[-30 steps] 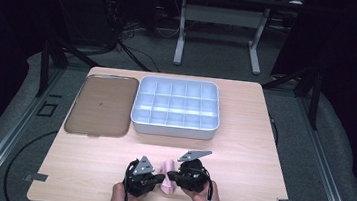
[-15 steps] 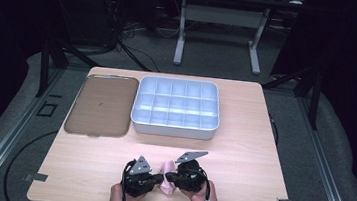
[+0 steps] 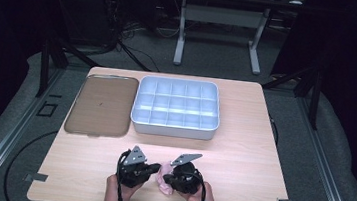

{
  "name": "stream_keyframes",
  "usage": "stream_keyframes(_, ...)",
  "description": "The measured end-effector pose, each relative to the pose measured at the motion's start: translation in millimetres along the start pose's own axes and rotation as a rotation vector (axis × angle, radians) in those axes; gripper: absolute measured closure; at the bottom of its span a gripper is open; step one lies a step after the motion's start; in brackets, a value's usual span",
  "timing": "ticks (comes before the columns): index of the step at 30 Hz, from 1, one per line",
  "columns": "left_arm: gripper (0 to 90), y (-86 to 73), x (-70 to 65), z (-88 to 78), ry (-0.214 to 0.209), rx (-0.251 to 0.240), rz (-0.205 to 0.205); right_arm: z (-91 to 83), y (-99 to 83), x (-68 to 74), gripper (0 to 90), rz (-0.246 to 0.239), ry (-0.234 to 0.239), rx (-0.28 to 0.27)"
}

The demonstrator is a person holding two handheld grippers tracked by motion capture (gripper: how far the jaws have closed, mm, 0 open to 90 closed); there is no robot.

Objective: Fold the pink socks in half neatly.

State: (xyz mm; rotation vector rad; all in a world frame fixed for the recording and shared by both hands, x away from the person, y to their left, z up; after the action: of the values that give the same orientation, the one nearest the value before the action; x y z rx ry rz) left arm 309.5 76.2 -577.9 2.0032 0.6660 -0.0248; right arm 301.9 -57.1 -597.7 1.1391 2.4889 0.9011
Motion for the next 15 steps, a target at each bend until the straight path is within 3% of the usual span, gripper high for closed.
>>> stream_keyframes(5,88.5,13.6,-1.0,13.3,-0.031,0.038,0.036,1.0,-0.2,2.5,90.0,-0.025,-0.029,0.000)
stream_keyframes(7,88.5,14.0,1.7,19.9,-0.021,0.065,0.040,1.4,0.0,3.9,90.0,-0.031,-0.037,-0.005)
stream_keyframes(12,89.4,5.6,6.5,35.9,0.012,0.137,0.046,0.9,-1.1,4.0,90.0,-0.028,-0.036,-0.005)
stream_keyframes(15,89.7,1.5,9.5,37.1,-0.002,0.128,0.025,0.6,-1.2,5.1,89.4,-0.030,-0.047,-0.013)
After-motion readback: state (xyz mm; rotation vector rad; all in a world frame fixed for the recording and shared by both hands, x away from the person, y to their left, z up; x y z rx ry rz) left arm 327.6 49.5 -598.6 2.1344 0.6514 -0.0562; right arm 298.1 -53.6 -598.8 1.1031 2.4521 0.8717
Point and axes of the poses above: each handheld gripper's, and its own axes: z roughly forward along the jaws, y roughly out of its top, x roughly to its left, the point moved 5 cm from there along z, roughly forward along the jaws, and after that the axes turned 15 degrees about -y, right-handed, at the moved point
